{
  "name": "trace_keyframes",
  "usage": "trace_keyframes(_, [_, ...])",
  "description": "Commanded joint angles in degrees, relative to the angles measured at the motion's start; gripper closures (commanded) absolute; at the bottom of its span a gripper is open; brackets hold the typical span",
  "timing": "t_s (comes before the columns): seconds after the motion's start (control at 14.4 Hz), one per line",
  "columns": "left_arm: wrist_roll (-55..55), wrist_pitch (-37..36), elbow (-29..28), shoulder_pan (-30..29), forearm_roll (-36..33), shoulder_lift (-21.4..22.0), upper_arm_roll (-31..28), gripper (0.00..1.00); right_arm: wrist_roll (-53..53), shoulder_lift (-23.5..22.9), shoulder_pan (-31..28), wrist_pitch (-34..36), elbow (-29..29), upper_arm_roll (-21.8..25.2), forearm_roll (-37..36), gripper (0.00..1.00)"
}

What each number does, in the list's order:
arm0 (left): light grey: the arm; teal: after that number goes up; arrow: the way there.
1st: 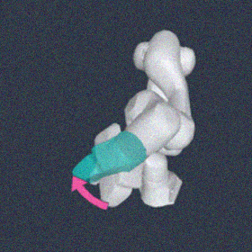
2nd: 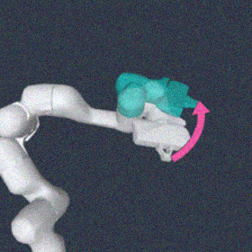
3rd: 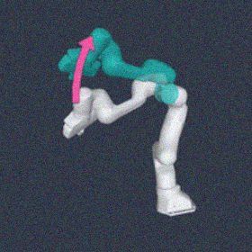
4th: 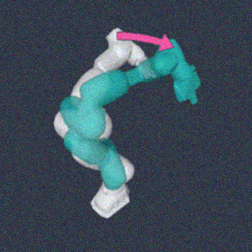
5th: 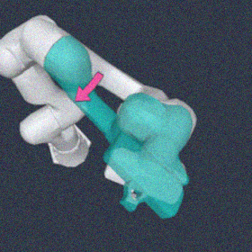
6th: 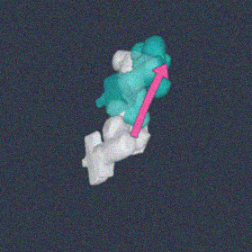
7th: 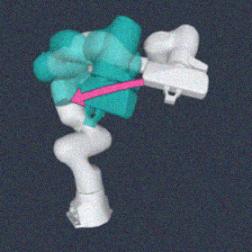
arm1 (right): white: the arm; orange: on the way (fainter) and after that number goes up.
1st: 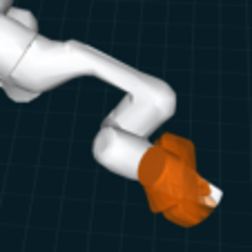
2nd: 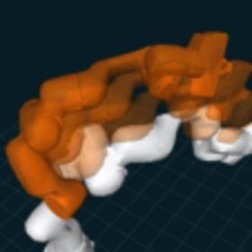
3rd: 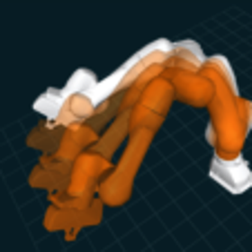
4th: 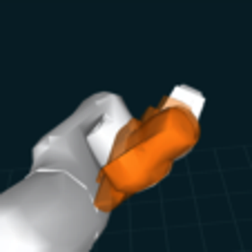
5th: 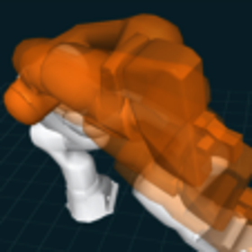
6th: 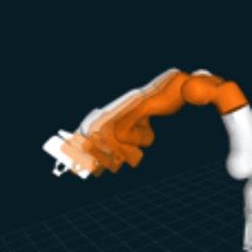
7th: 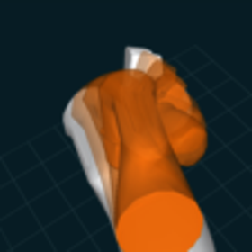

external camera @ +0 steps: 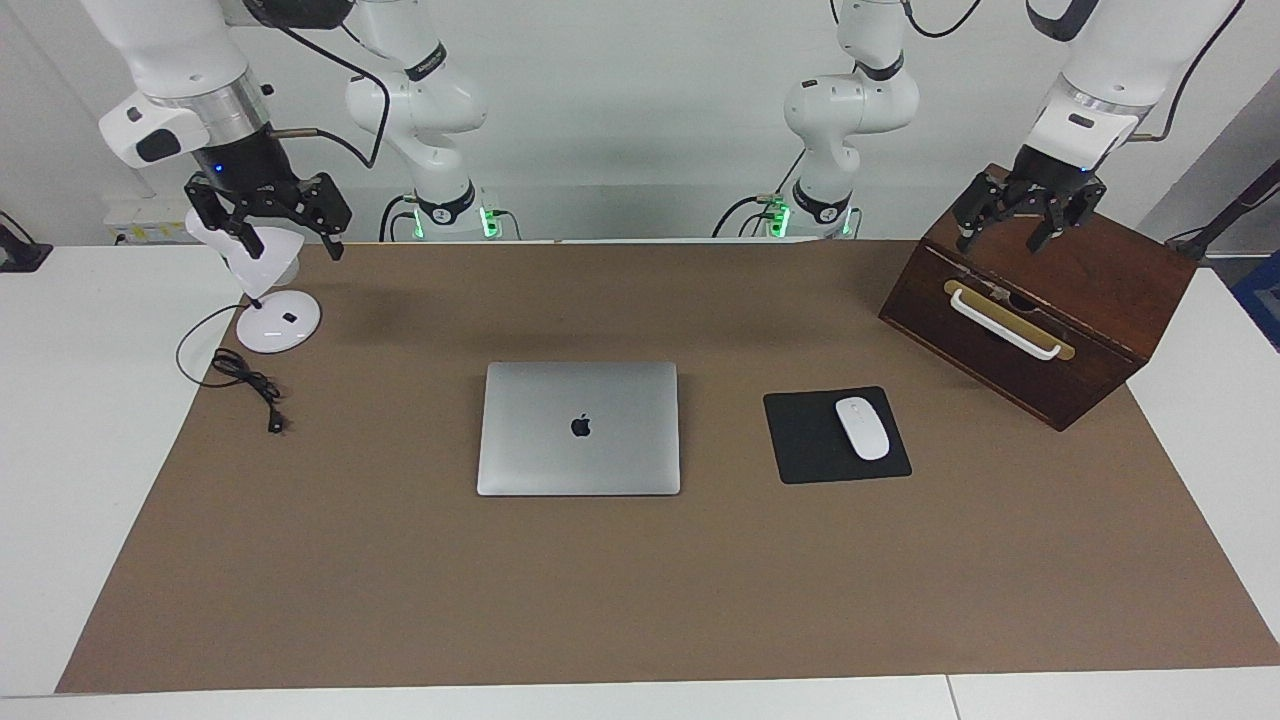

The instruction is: Close laptop with both arms

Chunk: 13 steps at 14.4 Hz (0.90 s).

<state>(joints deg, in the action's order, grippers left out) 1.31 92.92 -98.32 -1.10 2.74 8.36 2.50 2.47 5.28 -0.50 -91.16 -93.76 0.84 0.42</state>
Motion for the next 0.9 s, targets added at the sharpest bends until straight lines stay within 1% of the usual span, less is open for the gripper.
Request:
trace_keyframes(0.0, [-1.13,1.3,-0.55,0.83,-0.9,0.08,-0.3,0.0,-1.15,0.7,-2.04,-0.78,-1.16,-0.4,0.02,0.0])
trace_keyframes(0.28, [-0.95,2.27,-3.01,1.54,-0.9,0.96,-0.3,0.0,-0.97,0.79,-2.14,-0.69,-1.69,-0.31,0.02,0.0])
trace_keyframes(0.83, [-1.04,1.22,-3.28,1.54,-0.9,1.22,-0.39,0.0,-0.71,0.87,-2.13,-0.86,-1.95,-0.4,0.02,0.0])
